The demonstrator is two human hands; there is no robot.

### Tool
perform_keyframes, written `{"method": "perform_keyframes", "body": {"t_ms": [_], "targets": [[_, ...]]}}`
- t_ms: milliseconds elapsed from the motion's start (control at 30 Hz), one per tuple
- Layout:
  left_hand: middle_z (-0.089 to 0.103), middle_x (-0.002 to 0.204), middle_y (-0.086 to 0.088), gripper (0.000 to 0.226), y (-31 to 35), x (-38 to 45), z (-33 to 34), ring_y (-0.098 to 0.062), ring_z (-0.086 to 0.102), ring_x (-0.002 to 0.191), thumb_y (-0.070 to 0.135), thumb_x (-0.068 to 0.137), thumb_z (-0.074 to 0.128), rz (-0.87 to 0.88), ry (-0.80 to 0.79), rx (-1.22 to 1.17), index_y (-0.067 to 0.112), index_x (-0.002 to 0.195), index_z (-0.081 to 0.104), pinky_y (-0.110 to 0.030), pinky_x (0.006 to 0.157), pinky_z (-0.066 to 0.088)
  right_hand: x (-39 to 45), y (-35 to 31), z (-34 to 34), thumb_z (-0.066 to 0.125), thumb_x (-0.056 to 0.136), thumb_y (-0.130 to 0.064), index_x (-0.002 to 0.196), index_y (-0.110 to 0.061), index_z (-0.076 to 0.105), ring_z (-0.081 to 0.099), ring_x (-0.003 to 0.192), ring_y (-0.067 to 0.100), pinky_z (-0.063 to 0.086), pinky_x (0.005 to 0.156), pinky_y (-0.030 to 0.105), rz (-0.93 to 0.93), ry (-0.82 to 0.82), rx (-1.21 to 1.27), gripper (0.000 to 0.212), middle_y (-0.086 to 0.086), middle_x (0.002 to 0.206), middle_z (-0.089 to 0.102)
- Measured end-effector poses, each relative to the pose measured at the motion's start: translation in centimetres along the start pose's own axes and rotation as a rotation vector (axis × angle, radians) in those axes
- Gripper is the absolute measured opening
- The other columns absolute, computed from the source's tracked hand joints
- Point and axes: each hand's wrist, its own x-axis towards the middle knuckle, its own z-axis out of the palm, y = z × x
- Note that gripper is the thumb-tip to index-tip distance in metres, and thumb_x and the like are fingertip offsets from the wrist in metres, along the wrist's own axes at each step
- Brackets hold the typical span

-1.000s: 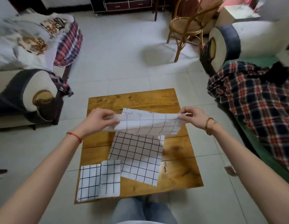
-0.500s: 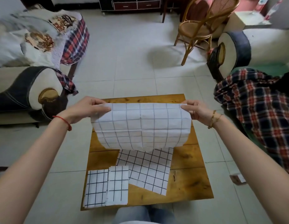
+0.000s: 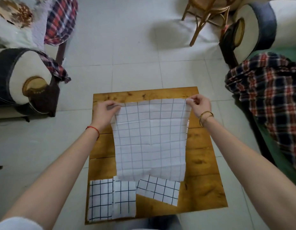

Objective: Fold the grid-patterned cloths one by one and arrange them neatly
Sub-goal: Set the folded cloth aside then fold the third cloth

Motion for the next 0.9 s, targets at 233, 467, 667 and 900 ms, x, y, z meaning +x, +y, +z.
{"method": "perform_keyframes", "body": {"t_ms": [233, 467, 667, 900], "targets": [[0.069, 0.096, 0.016, 0.017, -2.2, 0.2, 1.2, -0.001, 0.056, 0.099, 0.019, 0.089, 0.065, -0.026, -0.029, 0.012, 0.031, 0.090, 0.075, -0.016, 0.087, 0.041, -0.7, 3.2, 1.3, 0.071, 0.081, -0.026, 0.084, -0.020, 0.067, 0.059, 0.077, 0.010, 0.051, 0.075, 0.026, 0.049, -0.046, -0.027, 0.008, -0.001, 0.084, 0.068], [0.070, 0.097, 0.018, 0.024, -5.7, -2.8, 2.7, -0.002, 0.061, 0.101, 0.015, 0.087, 0.067, -0.074, -0.114, 0.006, 0.039, 0.087, 0.072, -0.033, 0.099, 0.047, -3.8, 6.0, 2.4, 0.066, 0.086, -0.013, 0.087, -0.006, 0.065, 0.061, 0.056, -0.001, 0.051, 0.063, 0.022, 0.106, -0.148, -0.038, 0.008, 0.003, 0.071, 0.063], [0.066, 0.102, 0.012, 0.019, -9.2, -7.7, 6.0, 0.001, 0.055, 0.099, 0.009, 0.089, 0.064, -0.159, -0.188, 0.039, 0.026, 0.092, 0.074, -0.026, 0.100, 0.043, -7.0, 10.7, 3.6, 0.063, 0.087, -0.014, 0.084, -0.015, 0.064, 0.062, 0.069, 0.008, 0.050, 0.068, 0.023, 0.193, -0.258, -0.178, 0.003, -0.001, 0.074, 0.067], [0.063, 0.123, 0.001, 0.027, -14.3, -11.5, 10.3, -0.025, 0.048, 0.122, 0.014, 0.087, 0.065, -0.311, -0.248, 0.188, 0.040, 0.090, 0.069, -0.051, 0.110, 0.034, -9.6, 15.6, 5.5, 0.051, 0.087, -0.008, 0.086, -0.010, 0.068, 0.063, 0.084, 0.020, 0.048, 0.064, 0.021, 0.236, -0.401, -0.329, 0.017, 0.006, 0.089, 0.071]]}}
